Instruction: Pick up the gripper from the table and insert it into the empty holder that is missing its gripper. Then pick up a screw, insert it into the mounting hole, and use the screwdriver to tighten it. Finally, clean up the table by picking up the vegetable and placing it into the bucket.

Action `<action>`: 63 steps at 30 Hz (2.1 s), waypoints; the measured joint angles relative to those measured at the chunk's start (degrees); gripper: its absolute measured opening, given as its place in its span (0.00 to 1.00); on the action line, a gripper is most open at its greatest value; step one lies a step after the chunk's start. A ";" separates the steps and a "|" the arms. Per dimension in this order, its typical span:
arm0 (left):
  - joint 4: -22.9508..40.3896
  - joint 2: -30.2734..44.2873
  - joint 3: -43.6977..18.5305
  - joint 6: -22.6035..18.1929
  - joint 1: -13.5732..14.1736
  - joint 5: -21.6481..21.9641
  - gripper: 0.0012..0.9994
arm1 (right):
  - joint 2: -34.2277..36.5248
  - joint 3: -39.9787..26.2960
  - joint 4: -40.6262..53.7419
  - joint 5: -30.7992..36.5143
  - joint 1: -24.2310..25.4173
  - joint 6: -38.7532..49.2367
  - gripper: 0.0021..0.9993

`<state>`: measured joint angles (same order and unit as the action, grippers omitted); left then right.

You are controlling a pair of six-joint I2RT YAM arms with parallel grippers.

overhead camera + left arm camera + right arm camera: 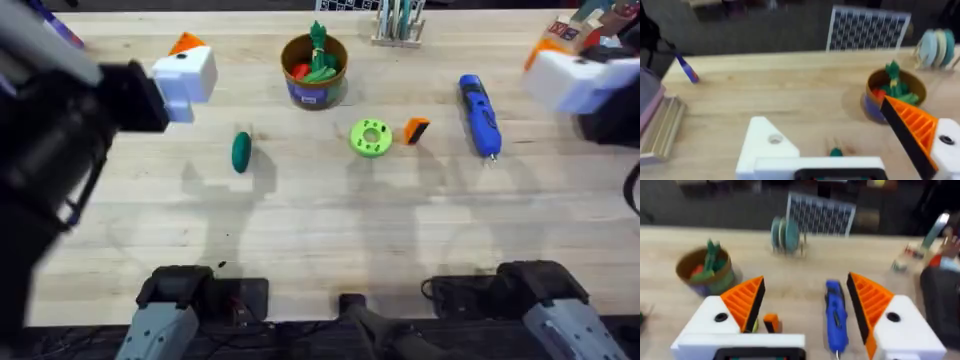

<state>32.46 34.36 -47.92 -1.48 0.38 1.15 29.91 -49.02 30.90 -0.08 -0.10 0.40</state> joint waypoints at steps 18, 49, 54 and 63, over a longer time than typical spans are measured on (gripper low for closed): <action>23.75 26.64 -18.16 2.19 0.00 -3.08 0.99 | 25.10 -10.20 24.85 0.00 0.02 0.00 0.99; 29.68 35.97 -11.04 4.27 3.54 -4.57 0.99 | 25.32 -10.20 24.00 0.00 0.01 -0.01 0.99; 27.07 43.51 -10.60 3.42 3.54 -4.81 0.99 | 25.33 -10.20 24.00 0.00 0.02 0.00 0.99; 18.49 56.56 -10.60 3.16 1.19 -4.79 1.00 | 25.33 -10.20 24.02 0.00 0.02 0.00 0.99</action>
<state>50.95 90.92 -58.52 1.68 1.57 -3.64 55.24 -59.22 54.92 -0.08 -0.08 0.40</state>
